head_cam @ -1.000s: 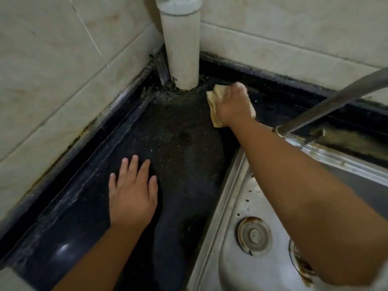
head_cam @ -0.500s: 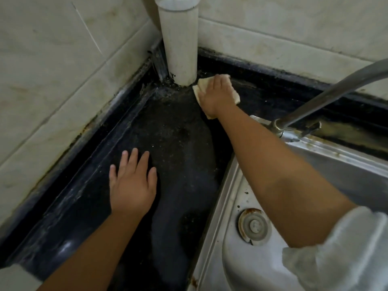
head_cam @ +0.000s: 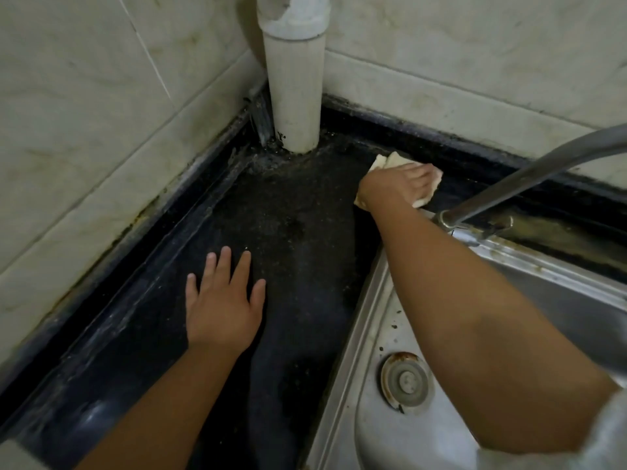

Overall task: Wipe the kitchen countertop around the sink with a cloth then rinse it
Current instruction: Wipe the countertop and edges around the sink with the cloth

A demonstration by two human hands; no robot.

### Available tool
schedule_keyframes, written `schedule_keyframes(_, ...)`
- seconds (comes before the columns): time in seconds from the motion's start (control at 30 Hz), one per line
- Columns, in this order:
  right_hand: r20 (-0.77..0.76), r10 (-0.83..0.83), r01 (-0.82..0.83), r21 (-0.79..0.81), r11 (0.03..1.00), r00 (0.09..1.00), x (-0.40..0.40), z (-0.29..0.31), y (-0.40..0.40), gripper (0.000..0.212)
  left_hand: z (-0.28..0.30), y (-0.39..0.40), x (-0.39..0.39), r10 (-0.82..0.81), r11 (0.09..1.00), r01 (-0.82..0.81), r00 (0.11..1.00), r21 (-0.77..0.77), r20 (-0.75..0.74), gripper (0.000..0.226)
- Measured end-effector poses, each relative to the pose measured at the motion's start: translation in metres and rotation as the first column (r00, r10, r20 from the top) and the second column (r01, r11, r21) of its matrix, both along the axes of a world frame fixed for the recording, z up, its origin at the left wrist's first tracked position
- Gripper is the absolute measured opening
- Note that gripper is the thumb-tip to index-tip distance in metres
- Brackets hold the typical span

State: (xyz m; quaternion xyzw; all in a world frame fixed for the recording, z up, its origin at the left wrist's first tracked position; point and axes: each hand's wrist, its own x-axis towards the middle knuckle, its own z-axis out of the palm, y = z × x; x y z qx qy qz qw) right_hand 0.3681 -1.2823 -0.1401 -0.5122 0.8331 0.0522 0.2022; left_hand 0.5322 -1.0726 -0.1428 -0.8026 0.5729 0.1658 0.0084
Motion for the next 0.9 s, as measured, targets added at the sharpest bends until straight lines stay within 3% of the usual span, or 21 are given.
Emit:
schedule_keyframes(0.1, 0.009, 0.073, -0.072, -0.059, 0.996, 0.997, 0.016, 0.000, -0.001, 0.061, 0.000, -0.002, 0.005, -0.047, 0.998, 0.046, 0.999, 0.036, 0.024, 0.057)
schedule_keyframes(0.2, 0.052, 0.260, -0.251, -0.135, 0.958, 0.964, 0.039, -0.005, -0.001, 0.063, -0.001, -0.001, 0.010, -0.090, 0.994, 0.087, 0.995, 0.066, 0.041, 0.059)
schedule_keyframes(0.3, 0.051, 0.472, -0.459, -0.161, 0.874, 0.880, 0.047, -0.009, -0.002, 0.063, 0.000, -0.001, 0.012, -0.107, 0.991, 0.104, 0.994, 0.080, 0.031, 0.059)
schedule_keyframes(0.47, -0.040, 0.732, -0.733, -0.030, 0.680, 0.681, 0.026, -0.013, 0.028, 0.061, -0.001, 0.000, 0.011, -0.106, 0.991, 0.103, 0.994, 0.086, 0.032, 0.060)
schedule_keyframes(0.6, -0.038, 0.806, -0.803, 0.070, 0.591, 0.590, 0.019, -0.005, 0.075, 0.063, 0.001, -0.001, 0.010, -0.108, 0.990, 0.105, 0.994, 0.093, 0.026, 0.060)
schedule_keyframes(0.73, -0.044, 0.886, -0.885, 0.044, 0.464, 0.462, 0.024, 0.001, 0.128, 0.066, 0.002, 0.000, 0.010, -0.102, 0.991, 0.100, 0.995, 0.088, 0.012, 0.060)
schedule_keyframes(0.8, -0.044, 0.926, -0.927, 0.014, 0.376, 0.375, 0.024, 0.001, 0.152, 0.083, 0.002, 0.001, 0.010, -0.097, 0.992, 0.095, 0.995, 0.089, 0.015, 0.060)
schedule_keyframes(0.83, -0.039, 0.929, -0.930, 0.002, 0.369, 0.368, 0.023, -0.001, 0.156, 0.091, 0.002, 0.001, 0.010, -0.094, 0.992, 0.092, 0.995, 0.084, 0.016, 0.060)
schedule_keyframes(0.9, -0.035, 0.887, -0.888, 0.008, 0.461, 0.460, 0.018, -0.007, 0.147, 0.080, 0.002, 0.002, 0.009, -0.093, 0.992, 0.092, 0.996, 0.091, 0.012, 0.060)
